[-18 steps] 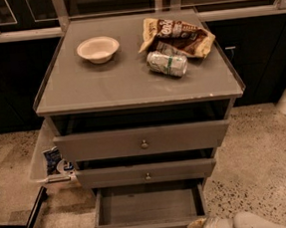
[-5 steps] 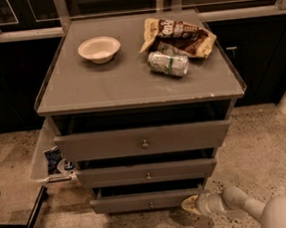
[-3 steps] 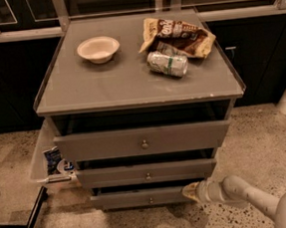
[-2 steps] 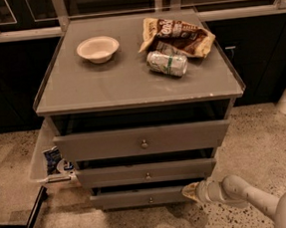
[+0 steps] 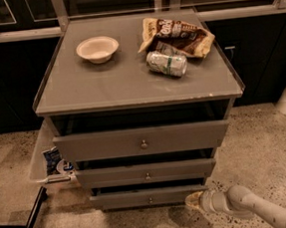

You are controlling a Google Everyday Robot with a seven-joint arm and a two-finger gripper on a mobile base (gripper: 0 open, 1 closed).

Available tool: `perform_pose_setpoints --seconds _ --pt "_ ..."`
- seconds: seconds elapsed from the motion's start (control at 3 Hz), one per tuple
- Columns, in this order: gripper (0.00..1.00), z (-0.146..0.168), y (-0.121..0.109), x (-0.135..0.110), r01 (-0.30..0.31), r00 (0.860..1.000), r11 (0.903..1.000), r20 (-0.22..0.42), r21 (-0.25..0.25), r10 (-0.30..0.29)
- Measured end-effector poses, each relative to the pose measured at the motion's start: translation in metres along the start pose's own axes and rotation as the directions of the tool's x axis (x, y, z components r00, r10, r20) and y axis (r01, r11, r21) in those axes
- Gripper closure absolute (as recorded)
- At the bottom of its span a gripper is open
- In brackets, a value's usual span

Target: Close bottom drawer

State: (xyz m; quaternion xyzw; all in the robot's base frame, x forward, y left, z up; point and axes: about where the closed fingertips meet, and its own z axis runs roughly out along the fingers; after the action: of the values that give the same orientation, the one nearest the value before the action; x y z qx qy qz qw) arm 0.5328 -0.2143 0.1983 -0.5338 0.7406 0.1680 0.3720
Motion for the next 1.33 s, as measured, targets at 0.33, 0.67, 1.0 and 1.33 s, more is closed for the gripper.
perform_pose_setpoints --seconds 0.33,0.67,1.0,1.33 --pt "0.86 -0.001 0.005 0.002 -0.007 1.0 1.0 0.001 -0.004 0.007" --pt "0.63 0.007 0.003 0.004 -0.001 1.0 0.9999 -0.001 -0.012 0.001" --pt "0.39 0.03 -0.01 0.008 0.014 1.0 0.9997 -0.01 -0.022 -0.014" --pt "0.16 0.035 -0.018 0.008 0.02 1.0 0.9997 -0.012 -0.015 -0.02"
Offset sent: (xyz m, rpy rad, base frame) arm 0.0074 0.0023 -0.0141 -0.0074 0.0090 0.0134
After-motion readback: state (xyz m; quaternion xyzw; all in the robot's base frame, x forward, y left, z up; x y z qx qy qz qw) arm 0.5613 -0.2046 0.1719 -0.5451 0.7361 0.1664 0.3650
